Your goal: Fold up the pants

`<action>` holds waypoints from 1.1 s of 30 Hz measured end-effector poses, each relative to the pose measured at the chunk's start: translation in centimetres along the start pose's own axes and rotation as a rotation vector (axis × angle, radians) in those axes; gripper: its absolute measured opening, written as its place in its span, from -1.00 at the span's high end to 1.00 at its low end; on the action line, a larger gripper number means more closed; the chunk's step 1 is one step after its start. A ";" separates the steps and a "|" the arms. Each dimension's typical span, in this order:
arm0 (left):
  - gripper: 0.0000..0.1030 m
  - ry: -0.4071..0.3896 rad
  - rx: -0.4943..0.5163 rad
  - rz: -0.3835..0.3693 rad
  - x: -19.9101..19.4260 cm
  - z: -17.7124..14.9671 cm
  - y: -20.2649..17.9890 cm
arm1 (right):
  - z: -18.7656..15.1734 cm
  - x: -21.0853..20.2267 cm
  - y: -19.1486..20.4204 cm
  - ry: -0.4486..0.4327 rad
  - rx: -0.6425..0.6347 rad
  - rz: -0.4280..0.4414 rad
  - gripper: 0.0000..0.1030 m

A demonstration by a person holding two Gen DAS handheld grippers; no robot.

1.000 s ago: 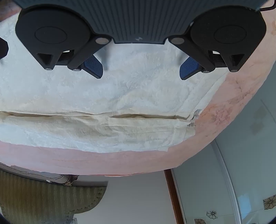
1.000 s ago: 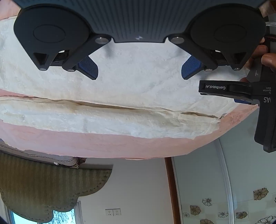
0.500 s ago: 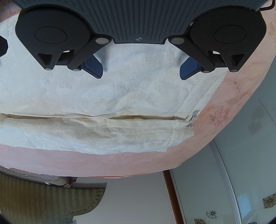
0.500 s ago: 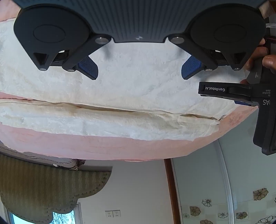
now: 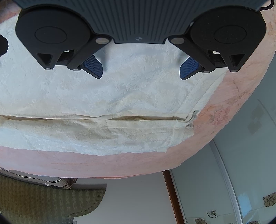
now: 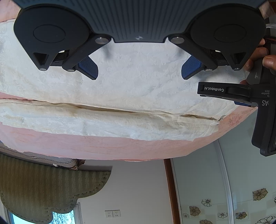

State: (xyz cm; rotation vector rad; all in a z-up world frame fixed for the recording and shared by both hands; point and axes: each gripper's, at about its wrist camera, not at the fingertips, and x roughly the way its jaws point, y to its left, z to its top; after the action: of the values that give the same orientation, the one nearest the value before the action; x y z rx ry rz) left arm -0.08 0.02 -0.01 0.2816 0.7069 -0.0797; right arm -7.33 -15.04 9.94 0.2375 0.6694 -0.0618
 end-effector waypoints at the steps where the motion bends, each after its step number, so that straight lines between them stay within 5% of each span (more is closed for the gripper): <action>1: -0.90 0.000 0.002 0.001 0.0 0.0 0.0 | 0.0 0.0 0.0 0.000 0.000 -0.001 -1.00; 33: -0.90 0.027 0.041 0.047 0.0 0.1 -0.9 | -0.3 0.0 0.3 -0.001 -0.009 -0.010 -1.00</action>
State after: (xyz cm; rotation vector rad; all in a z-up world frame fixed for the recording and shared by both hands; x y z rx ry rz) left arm -0.16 -0.88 -0.16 0.3392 0.7251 -0.0455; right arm -7.49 -14.71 9.79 0.2258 0.6697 -0.0684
